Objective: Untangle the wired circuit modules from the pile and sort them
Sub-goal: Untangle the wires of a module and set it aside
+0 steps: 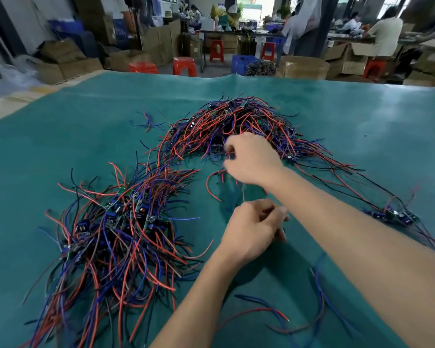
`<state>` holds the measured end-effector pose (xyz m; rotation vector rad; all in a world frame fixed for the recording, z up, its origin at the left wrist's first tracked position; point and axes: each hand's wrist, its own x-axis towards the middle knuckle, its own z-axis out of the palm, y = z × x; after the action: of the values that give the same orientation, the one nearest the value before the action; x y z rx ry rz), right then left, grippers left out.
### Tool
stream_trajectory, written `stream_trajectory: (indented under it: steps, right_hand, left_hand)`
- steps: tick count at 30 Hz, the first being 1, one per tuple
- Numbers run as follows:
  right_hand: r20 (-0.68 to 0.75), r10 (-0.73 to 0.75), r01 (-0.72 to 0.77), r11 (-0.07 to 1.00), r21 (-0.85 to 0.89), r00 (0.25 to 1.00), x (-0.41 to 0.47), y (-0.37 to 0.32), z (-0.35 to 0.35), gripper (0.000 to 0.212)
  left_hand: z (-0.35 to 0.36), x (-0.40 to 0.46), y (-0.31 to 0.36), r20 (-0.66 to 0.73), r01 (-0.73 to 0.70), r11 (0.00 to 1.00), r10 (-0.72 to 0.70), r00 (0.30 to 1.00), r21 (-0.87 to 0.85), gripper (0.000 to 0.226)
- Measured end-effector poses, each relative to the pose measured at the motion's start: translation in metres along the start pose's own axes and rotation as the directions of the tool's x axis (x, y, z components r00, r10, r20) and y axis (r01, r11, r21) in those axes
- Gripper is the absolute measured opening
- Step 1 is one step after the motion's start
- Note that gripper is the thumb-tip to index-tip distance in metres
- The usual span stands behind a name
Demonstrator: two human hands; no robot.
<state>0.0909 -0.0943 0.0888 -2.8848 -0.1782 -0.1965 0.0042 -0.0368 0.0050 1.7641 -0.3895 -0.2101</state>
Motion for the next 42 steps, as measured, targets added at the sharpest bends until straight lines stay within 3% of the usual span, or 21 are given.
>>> stream_trajectory:
  steps: [3,6,8,11,15,20,26,28,30,33,36,39,42]
  right_hand:
    - [0.059,0.099,-0.095,0.993,-0.075,0.993,0.003,0.043,0.014,0.03]
    - [-0.001,0.172,-0.171,0.983,0.06,0.985,-0.001,0.067,0.022,0.005]
    - [-0.051,0.242,-0.232,0.96,0.155,0.969,0.001,0.075,0.025,0.023]
    - [-0.069,0.302,-0.28,0.933,0.225,0.951,0.0,0.075,0.026,0.024]
    - [0.03,0.375,-0.375,0.915,0.148,0.927,0.004,0.068,0.031,0.044]
    - [0.077,0.398,-0.405,0.899,0.166,0.914,0.008,0.077,0.026,0.026]
    - [0.086,0.359,-0.369,0.909,0.192,0.929,-0.014,0.105,0.008,0.028]
    - [0.098,0.346,-0.359,0.885,0.297,0.933,-0.03,0.111,0.0,0.027]
    - [0.171,0.323,-0.364,0.795,0.485,0.931,-0.052,0.112,-0.009,0.024]
    - [0.269,0.195,-0.33,0.642,0.692,0.943,-0.087,0.1,-0.014,0.023]
    - [0.308,-0.018,-0.246,0.557,0.793,0.951,-0.117,0.081,-0.009,0.024]
    - [0.301,-0.122,-0.179,0.579,0.796,0.946,-0.124,0.075,0.003,0.02]
    - [0.29,-0.152,-0.15,0.587,0.796,0.945,-0.124,0.079,0.009,0.018]
  left_hand:
    - [0.0,0.001,-0.002,-0.004,-0.007,1.0,0.007,1.0,0.013,0.026]
    - [0.0,0.001,-0.002,-0.007,0.009,1.0,-0.009,1.0,-0.002,0.026]
    - [-0.001,0.0,-0.001,-0.009,0.025,1.0,-0.025,1.0,-0.017,0.025]
    - [-0.003,-0.001,0.001,-0.012,0.021,0.997,-0.022,1.0,-0.07,0.021]
    - [-0.005,-0.001,0.003,-0.063,-0.001,0.989,-0.009,0.998,-0.149,0.019]
    - [-0.004,0.001,0.004,-0.132,-0.009,0.973,-0.023,0.991,-0.232,0.018]
    - [-0.006,0.003,0.003,-0.24,0.006,0.937,-0.095,0.966,-0.349,0.015]
    - [-0.006,0.003,0.002,-0.262,0.012,0.935,-0.112,0.959,-0.355,0.014]
    - [-0.005,0.003,0.002,-0.268,0.021,0.939,-0.12,0.956,-0.344,0.012]
    - [-0.004,0.002,0.003,-0.233,0.027,0.942,-0.11,0.966,-0.334,0.013]
    - [-0.004,0.001,0.005,-0.224,0.012,0.958,-0.079,0.971,-0.285,0.026]
    - [-0.005,0.002,0.002,-0.254,-0.003,0.982,-0.045,0.966,-0.187,0.028]
    - [-0.005,0.002,-0.002,-0.237,0.02,0.983,-0.064,0.969,-0.183,0.016]
